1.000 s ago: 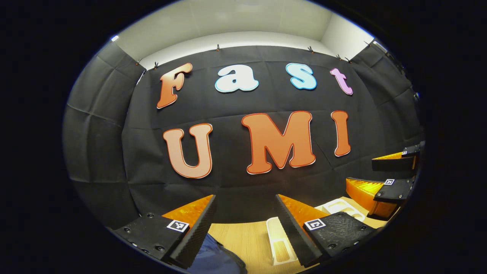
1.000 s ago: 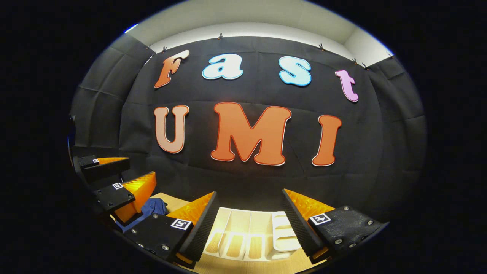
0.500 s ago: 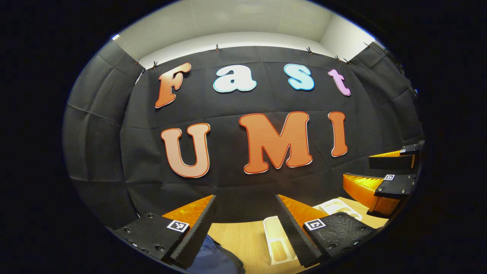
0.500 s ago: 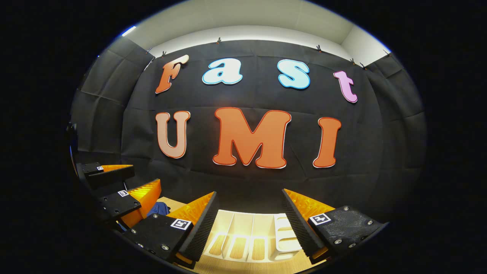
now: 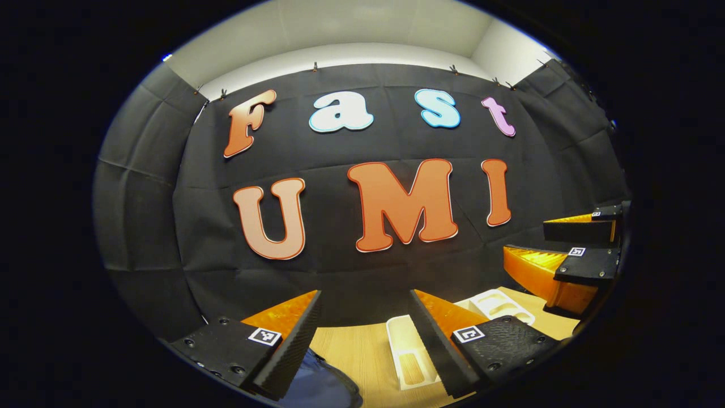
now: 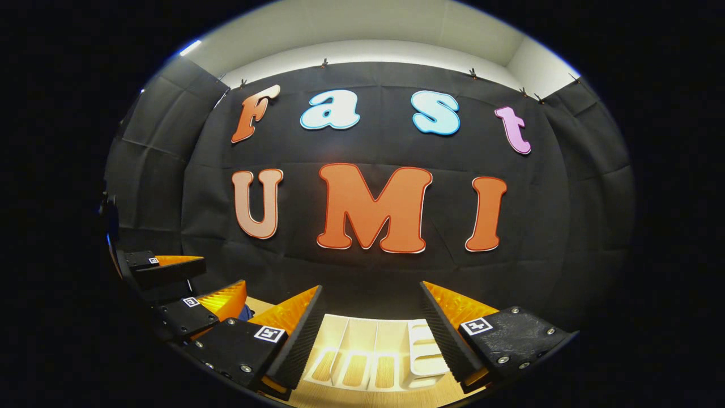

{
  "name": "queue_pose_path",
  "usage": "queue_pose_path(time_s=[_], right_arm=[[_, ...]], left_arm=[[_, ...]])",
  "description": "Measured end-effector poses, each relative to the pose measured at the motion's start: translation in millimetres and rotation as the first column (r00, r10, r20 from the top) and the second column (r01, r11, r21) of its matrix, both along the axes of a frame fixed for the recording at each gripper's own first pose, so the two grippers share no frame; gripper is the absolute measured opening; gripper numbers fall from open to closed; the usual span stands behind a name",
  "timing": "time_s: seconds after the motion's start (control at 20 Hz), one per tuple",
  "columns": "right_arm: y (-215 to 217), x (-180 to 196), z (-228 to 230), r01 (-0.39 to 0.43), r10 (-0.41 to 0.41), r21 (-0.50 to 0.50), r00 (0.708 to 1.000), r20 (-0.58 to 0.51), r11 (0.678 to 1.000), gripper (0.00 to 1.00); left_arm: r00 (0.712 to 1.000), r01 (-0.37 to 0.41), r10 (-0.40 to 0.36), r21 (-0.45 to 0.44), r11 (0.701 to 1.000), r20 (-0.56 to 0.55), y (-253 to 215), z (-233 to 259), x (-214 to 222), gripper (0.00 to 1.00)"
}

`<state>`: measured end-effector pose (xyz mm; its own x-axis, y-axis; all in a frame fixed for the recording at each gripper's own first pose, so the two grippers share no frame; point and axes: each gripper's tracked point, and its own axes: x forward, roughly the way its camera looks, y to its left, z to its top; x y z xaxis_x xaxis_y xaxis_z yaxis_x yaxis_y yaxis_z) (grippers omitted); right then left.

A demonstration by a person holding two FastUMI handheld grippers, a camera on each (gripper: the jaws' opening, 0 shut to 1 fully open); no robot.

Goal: Open the schoolbag, grab two books from the bookshelf and put them into the schoolbag.

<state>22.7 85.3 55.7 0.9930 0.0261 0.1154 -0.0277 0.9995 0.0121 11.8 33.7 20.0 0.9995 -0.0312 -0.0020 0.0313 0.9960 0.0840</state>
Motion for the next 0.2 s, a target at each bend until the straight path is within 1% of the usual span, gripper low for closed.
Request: queue_pose_path(time_s=[0.05,0.1,0.15,0.2], right_arm=[[-0.9,-0.6,0.5,0.001,-0.001,-0.001,1.0,0.001,1.0,0.96],[-0.9,0.0,-0.1,0.001,-0.001,0.0,1.0,0.002,1.0,1.0],[-1.6,-0.2,0.2,0.001,-0.001,0.001,1.0,0.002,1.0,0.97],[-2.7,-0.1,0.0,0.003,-0.003,0.002,1.0,0.001,1.0,0.84]], left_arm=[[1.0,-0.007,0.007,0.001,1.0,0.001,1.8,0.2,-1.1,0.94],[1.0,-0.01,0.01,0.0,1.0,0.002,2.4,-0.2,-0.6,0.94],[1.0,-0.012,0.012,0.001,1.0,0.005,3.2,1.6,-1.1,0.99],[1.0,-0.014,0.014,0.002,1.0,0.005,3.7,2.8,-1.6,0.99]])
